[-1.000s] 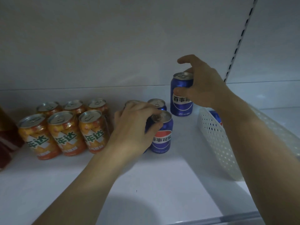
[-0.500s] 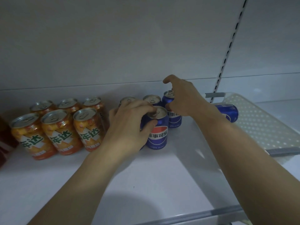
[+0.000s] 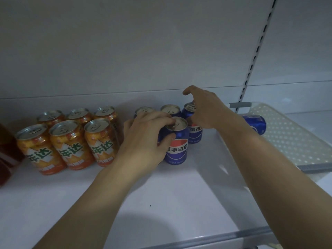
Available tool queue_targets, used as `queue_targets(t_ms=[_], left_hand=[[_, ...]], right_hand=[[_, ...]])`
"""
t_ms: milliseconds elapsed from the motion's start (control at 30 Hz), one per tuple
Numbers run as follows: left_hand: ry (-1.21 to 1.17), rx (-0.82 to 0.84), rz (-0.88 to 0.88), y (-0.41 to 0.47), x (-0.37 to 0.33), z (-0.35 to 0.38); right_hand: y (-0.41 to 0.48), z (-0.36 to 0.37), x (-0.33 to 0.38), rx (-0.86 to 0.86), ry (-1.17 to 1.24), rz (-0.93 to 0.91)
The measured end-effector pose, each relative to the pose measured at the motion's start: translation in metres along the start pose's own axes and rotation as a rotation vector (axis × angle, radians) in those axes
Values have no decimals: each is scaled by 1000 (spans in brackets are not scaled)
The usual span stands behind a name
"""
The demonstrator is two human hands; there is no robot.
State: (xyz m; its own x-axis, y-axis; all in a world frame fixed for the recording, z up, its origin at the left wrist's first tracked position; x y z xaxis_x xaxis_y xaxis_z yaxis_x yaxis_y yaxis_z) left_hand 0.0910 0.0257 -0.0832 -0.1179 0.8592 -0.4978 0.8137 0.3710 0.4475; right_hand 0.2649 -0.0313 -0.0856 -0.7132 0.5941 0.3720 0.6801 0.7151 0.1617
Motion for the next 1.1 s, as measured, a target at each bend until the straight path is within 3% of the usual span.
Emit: queue_targets(t_ms=[233, 400, 667, 933, 1100], left_hand=[[-60, -16, 32, -3, 1, -8], [-95, -86, 33, -4, 11, -22], [-126, -85, 43, -5, 10, -25], [-150, -90, 44, -8, 9, -25], [-317, -91, -2, -13, 8, -27]], right_hand=[[-8, -9, 4, 10, 17, 4], [-29, -49, 29, -184, 34, -118], [-55, -7, 55, 134, 30, -195], [-58, -13, 56, 98, -6, -145], [-69, -69, 60, 25, 112, -120]])
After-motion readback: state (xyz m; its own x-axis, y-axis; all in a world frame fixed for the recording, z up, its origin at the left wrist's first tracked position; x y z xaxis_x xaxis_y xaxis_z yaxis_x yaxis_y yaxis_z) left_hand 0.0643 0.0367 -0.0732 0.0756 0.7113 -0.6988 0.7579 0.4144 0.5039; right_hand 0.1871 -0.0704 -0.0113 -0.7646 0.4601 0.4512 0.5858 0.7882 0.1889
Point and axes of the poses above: each hand's wrist, its own y-axis towards the middle knuckle, its own z-axis out of the palm, x = y × z, the point moved 10 cm from there along y, towards the middle knuckle, and after that the axes turned 6 degrees about -y, right-handed, at the moved point
